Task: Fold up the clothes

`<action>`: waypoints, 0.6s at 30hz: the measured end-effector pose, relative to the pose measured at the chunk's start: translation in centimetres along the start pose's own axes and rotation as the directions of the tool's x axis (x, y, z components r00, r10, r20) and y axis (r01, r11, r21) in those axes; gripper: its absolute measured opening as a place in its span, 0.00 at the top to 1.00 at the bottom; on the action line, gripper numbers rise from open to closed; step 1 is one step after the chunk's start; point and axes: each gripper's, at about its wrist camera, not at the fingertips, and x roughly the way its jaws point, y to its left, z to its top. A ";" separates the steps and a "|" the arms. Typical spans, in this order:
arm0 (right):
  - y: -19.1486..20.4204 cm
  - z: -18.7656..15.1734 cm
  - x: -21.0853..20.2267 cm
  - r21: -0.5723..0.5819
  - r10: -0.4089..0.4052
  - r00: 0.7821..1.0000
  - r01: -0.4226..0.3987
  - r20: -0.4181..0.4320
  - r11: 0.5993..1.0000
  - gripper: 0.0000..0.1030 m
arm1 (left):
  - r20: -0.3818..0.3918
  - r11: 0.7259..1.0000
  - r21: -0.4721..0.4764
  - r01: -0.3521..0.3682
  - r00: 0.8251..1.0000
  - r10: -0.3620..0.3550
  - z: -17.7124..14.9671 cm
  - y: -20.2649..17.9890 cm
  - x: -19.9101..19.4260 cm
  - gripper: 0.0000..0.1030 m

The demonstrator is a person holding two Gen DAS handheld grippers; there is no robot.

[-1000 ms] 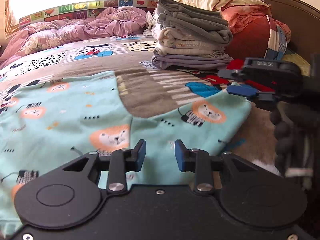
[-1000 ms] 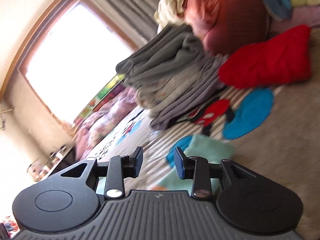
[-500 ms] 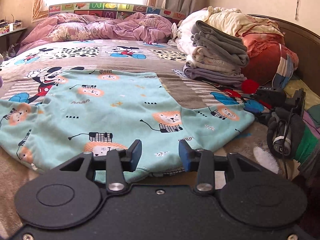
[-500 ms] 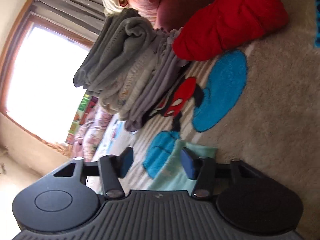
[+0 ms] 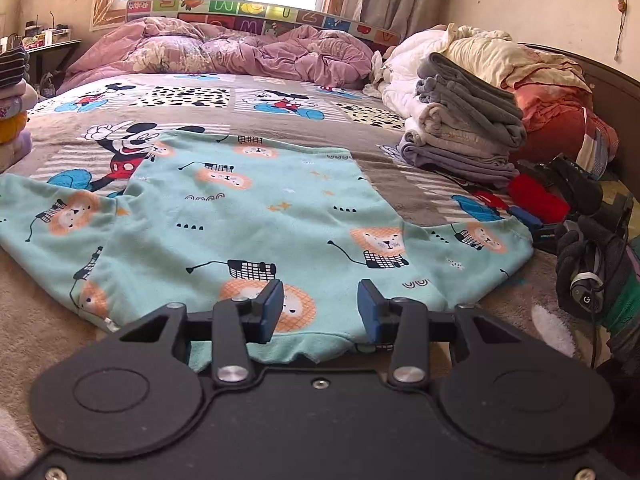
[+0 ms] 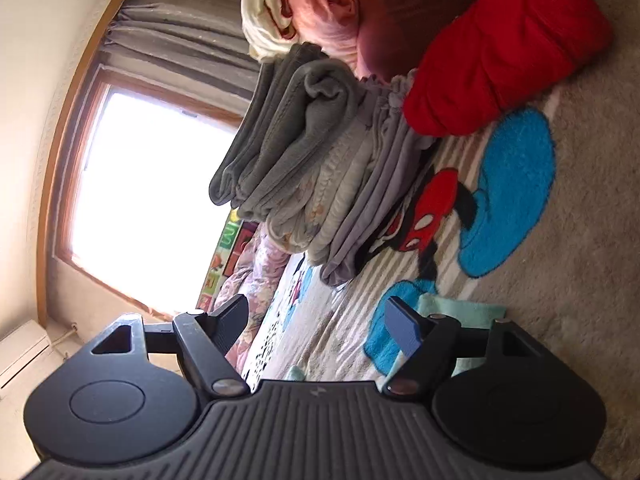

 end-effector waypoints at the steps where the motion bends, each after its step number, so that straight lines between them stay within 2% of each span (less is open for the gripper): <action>1: 0.1 -0.1 0.2 -0.019 -0.026 1.000 0.026 -0.012 0.999 0.30 | -0.002 1.000 -0.003 -0.003 1.000 0.003 0.0 0.1 0.1 0.62; 2: 0.2 -0.3 0.7 -0.078 -0.136 0.990 0.134 -0.023 0.988 0.55 | -0.004 1.000 -0.006 -0.007 1.000 0.006 -0.1 0.1 0.2 0.62; 3: 0.2 -0.4 1.1 -0.125 -0.239 0.971 0.235 -0.021 0.964 0.78 | -0.001 1.000 -0.006 -0.013 1.000 0.013 0.0 0.2 0.1 0.62; 4: -0.2 -0.3 1.1 -0.117 -0.296 0.955 0.294 -0.005 0.949 1.00 | 0.005 1.000 -0.006 -0.017 1.000 0.017 0.0 0.3 -0.1 0.62; 6: -1.0 0.1 0.4 -0.044 -0.284 0.959 0.285 0.026 0.958 1.00 | 0.025 0.999 -0.004 -0.038 0.999 0.038 0.3 0.8 -0.5 0.62; 7: -0.7 0.2 0.2 -0.065 -0.296 0.954 0.299 0.046 0.952 0.93 | 0.031 0.998 -0.007 -0.057 0.998 0.057 0.5 1.3 -0.7 0.62; 9: 0.1 0.0 -0.2 -0.099 -0.279 0.957 0.286 0.074 0.953 0.73 | 0.035 0.994 -0.035 -0.099 0.994 0.100 0.7 2.6 -0.9 0.62; 10: 0.6 -0.3 -0.5 -0.128 -0.261 0.961 0.271 0.090 0.954 0.58 | 0.044 0.990 -0.060 -0.129 0.990 0.132 0.9 3.5 -1.2 0.62; 11: 1.3 -0.6 -0.8 -0.164 -0.244 0.964 0.259 0.104 0.952 0.53 | 0.054 0.983 -0.094 -0.158 0.985 0.164 1.0 4.7 -1.6 0.62; 13: 3.1 -1.8 -1.2 -0.264 -0.214 0.970 0.237 0.112 0.935 0.53 | 0.063 0.958 -0.193 -0.212 0.972 0.228 1.2 7.5 -2.3 0.62; 15: 5.0 -3.4 -1.2 -0.342 -0.153 0.986 0.164 0.059 0.925 0.53 | 0.065 0.916 -0.322 -0.238 0.960 0.273 1.1 11.0 -2.8 0.61; 18: 8.6 -7.3 -0.9 -0.498 -0.073 0.996 0.036 -0.056 0.866 0.53 | 0.031 0.808 -0.530 -0.257 0.946 0.321 0.5 16.3 -3.1 0.61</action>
